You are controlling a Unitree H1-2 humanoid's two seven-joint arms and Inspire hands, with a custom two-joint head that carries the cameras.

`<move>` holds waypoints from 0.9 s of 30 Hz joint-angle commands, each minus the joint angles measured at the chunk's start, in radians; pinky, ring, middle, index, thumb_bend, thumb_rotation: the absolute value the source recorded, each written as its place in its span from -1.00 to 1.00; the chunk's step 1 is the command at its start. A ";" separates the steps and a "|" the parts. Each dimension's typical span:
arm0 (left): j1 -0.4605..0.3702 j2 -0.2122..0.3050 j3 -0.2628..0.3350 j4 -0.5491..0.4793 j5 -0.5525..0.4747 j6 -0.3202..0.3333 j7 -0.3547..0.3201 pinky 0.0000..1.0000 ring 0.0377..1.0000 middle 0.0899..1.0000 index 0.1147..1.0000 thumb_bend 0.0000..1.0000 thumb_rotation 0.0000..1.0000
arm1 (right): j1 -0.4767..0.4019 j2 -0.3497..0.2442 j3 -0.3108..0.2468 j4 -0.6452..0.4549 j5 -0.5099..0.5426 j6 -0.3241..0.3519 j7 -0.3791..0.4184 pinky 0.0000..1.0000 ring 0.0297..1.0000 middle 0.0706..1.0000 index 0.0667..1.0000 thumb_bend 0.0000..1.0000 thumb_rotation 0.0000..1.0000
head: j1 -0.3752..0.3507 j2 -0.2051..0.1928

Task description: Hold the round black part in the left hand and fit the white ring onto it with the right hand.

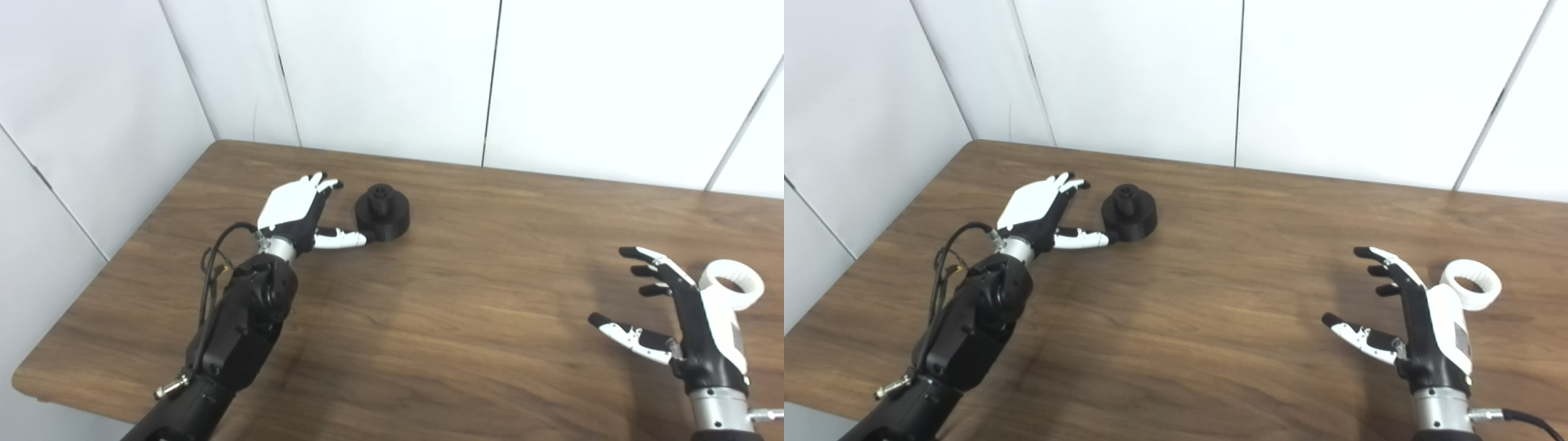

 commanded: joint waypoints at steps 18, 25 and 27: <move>-0.099 0.017 -0.064 0.092 0.062 0.007 0.087 1.00 1.00 1.00 0.80 1.00 0.36 | -0.011 -0.004 -0.021 -0.051 0.003 -0.027 -0.013 0.17 0.43 0.59 0.48 0.37 -1.00 | -0.006 0.002; -0.142 -0.002 -0.081 0.169 0.041 -0.022 0.137 1.00 1.00 1.00 0.79 1.00 0.32 | -0.008 -0.007 -0.022 -0.066 -0.002 -0.012 -0.002 0.17 0.43 0.59 0.47 0.37 -1.00 | -0.010 0.005; -0.157 -0.007 -0.092 0.194 0.046 -0.027 0.152 1.00 1.00 1.00 0.79 1.00 0.34 | -0.006 -0.008 -0.023 -0.068 -0.002 -0.013 0.001 0.18 0.43 0.59 0.47 0.37 -1.00 | -0.012 0.006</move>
